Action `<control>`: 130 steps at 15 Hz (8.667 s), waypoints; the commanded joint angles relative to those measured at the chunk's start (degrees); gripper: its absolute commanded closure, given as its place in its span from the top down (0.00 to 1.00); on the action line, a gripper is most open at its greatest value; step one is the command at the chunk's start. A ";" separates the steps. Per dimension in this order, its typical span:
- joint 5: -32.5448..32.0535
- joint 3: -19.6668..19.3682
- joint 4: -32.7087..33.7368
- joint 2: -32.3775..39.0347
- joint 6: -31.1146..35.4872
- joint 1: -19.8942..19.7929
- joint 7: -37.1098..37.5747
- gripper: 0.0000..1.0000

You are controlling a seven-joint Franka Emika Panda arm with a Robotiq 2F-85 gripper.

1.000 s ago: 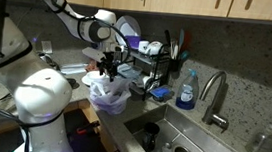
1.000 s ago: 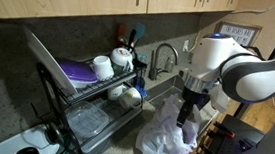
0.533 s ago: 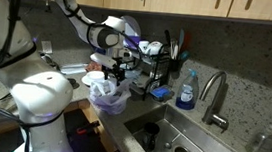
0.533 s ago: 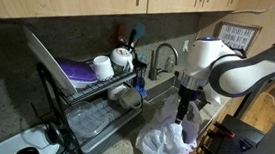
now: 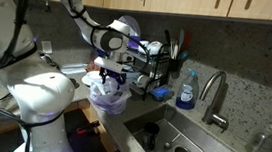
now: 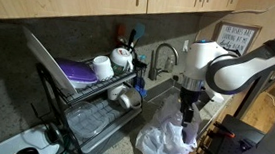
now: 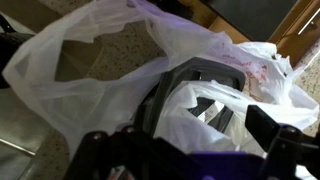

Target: Move the plastic bag to the right then remove the plastic container from the plastic bag.

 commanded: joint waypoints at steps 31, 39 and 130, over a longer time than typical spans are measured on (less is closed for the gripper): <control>1.24 2.57 2.28 11.75 17.17 0.45 12.06 0.54; 2.34 5.53 4.07 10.94 20.13 1.39 14.04 0.00; 16.37 1.21 8.34 19.51 7.78 -9.98 10.84 0.50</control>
